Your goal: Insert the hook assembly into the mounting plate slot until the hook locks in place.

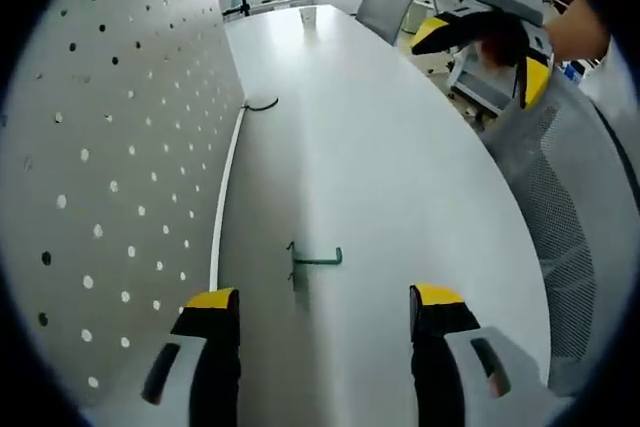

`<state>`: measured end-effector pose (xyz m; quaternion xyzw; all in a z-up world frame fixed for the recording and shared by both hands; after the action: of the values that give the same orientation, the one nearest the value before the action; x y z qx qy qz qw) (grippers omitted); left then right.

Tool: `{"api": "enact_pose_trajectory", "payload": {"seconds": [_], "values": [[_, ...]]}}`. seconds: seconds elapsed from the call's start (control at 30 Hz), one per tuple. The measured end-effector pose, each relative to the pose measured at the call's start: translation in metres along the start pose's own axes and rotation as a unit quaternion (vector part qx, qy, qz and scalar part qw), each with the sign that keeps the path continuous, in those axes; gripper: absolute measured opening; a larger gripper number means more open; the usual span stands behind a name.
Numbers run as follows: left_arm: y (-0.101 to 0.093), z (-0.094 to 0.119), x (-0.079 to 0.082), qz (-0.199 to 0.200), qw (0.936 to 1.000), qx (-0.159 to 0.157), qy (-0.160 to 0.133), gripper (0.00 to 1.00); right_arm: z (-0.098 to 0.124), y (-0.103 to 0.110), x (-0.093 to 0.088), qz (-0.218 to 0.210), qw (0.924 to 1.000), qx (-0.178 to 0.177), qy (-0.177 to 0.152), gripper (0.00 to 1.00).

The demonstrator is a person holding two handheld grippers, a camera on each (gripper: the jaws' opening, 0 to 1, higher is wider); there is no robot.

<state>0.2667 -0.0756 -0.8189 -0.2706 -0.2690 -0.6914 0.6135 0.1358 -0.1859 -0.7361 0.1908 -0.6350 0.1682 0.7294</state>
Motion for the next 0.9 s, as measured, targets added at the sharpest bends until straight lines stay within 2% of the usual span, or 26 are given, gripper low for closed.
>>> {"api": "enact_pose_trajectory", "payload": {"seconds": [0.3, 0.4, 0.5, 0.77, 0.9], "values": [[0.002, -0.02, -0.003, -0.007, 0.9995, -0.022, 0.024, 0.71, 0.001, -0.002, 0.002, -0.004, 1.0, -0.004, -0.004, 0.52], [0.001, -0.026, -0.005, -0.023, 0.9986, -0.032, 0.037, 0.71, 0.001, -0.002, 0.002, -0.005, 1.0, -0.006, -0.005, 0.52], [0.002, -0.03, -0.005, -0.019, 0.9985, -0.034, 0.038, 0.71, 0.001, -0.003, 0.002, -0.007, 0.9999, -0.008, -0.006, 0.52], [-0.002, -0.038, -0.018, -0.024, 0.9968, -0.046, 0.061, 0.7, 0.002, -0.004, 0.002, -0.014, 0.9998, -0.01, -0.009, 0.52], [-0.001, -0.038, -0.017, -0.021, 0.9972, -0.045, 0.057, 0.7, 0.002, -0.006, 0.002, -0.017, 0.9997, -0.014, -0.011, 0.52]]}}
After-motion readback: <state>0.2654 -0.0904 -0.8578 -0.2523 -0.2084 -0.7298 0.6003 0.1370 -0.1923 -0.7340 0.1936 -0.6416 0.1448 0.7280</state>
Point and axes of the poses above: the point that each gripper's makers call its tool centre point, and the gripper's own axes: z roughly backward along the fingers, y roughly to its left, x roughly out of its top, the point moved 3 cm from there along z, roughly backward along the fingers, and after that the axes turned 12 degrees about -y, right-handed, at the moved point
